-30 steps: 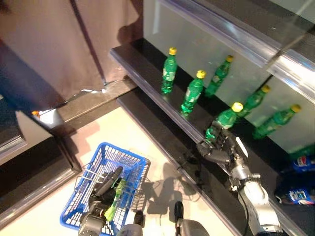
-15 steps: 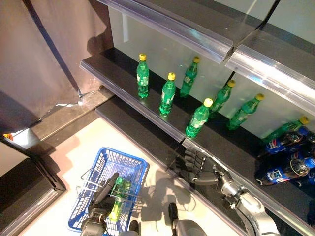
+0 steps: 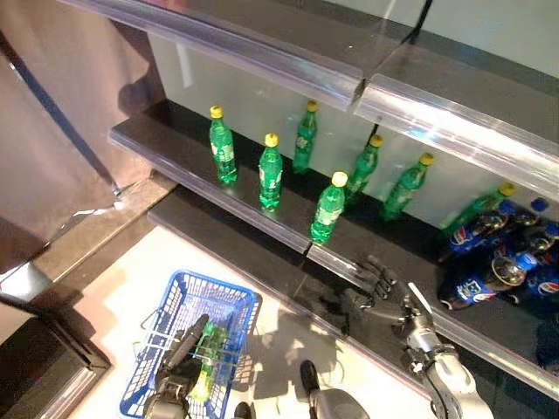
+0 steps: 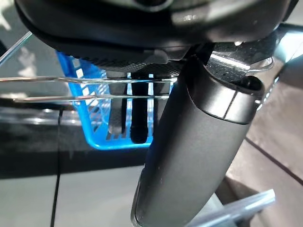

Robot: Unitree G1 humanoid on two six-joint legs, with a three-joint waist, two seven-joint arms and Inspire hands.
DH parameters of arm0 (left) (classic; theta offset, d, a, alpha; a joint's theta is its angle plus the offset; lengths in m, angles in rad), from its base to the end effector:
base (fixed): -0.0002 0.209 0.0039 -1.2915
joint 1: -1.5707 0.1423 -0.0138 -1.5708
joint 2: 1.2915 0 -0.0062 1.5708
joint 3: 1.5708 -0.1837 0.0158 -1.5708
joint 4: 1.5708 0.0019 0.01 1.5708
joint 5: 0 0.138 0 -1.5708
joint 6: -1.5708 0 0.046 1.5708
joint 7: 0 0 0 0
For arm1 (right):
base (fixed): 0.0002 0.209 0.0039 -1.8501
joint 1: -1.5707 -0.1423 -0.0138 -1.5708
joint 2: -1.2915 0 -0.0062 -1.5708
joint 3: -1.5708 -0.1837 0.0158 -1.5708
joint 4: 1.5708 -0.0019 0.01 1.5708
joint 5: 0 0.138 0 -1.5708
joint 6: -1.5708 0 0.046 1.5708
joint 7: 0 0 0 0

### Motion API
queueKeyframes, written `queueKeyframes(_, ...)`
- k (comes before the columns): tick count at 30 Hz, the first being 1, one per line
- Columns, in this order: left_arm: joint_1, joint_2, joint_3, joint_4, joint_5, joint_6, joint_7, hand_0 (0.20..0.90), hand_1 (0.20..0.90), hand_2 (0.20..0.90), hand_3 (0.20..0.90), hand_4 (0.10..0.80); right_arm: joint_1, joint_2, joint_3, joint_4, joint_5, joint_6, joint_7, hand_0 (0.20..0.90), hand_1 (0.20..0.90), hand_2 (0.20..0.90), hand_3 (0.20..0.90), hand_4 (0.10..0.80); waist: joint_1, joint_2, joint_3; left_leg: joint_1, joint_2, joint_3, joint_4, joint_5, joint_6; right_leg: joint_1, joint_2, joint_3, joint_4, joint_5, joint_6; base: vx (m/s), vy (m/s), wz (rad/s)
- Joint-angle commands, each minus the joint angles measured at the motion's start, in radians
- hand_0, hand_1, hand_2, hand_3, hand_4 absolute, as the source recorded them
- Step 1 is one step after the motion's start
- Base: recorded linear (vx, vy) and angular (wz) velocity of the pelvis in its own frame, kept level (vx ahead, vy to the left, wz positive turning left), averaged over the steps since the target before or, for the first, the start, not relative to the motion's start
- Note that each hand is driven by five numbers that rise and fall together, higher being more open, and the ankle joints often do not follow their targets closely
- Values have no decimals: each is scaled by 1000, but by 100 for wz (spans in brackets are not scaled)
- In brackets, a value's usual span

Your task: Pick up the drink and place into the basket.

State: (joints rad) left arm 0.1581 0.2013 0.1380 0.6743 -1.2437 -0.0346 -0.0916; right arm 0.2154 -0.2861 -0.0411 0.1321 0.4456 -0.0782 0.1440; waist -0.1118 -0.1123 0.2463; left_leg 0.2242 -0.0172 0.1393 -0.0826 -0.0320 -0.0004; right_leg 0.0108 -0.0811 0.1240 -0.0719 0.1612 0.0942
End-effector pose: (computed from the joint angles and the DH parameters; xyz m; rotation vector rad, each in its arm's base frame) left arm 0.1031 0.2373 -0.0778 -1.0213 0.4705 0.6276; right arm 0.1474 -0.2283 -0.0013 0.1655 0.2212 -0.0241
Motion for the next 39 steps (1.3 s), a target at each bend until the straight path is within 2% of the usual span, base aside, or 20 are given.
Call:
queueKeyframes(1,-90,64,97,-157,-28,-168,-133,300,300,300,200,100,-26,-38,-88,-59,76,-143,-62,900,900,900,900,800,-10,74,-85,-118,-58,-25,118,-74,102,-15,-10,-30,115,-81,40,10,29,-15)
queueKeyframes(11,-108,73,95,-121,-29,-158,-138,300,300,300,200,100,0,-20,-158,-2,74,-200,-220,900,900,900,900,800,-57,73,-79,-111,-65,-5,102,-71,106,-65,0,9,153,-48,54,-28,32,-23)
queueKeyframes(19,-110,58,106,-122,-16,-155,-140,300,300,300,200,100,10,-18,-188,15,58,-199,-256,900,900,900,900,800,-66,70,-87,-108,-68,27,83,-66,101,-86,12,-9,126,-35,54,-25,-2,-32)
queueKeyframes(29,-126,57,95,-108,-23,-162,-127,300,300,300,200,100,-9,-7,-236,59,64,-270,-494,900,900,900,900,800,-74,78,-81,-112,-67,46,80,-66,104,-93,26,-1,105,-35,48,7,-30,-10)
queueKeyframes(39,-145,64,90,-92,-10,-150,-131,300,300,300,200,100,-64,-48,-263,79,16,-259,-518,900,900,900,900,800,-60,79,-66,-131,-61,42,114,-73,104,-93,25,-9,112,-47,40,34,-36,-3)
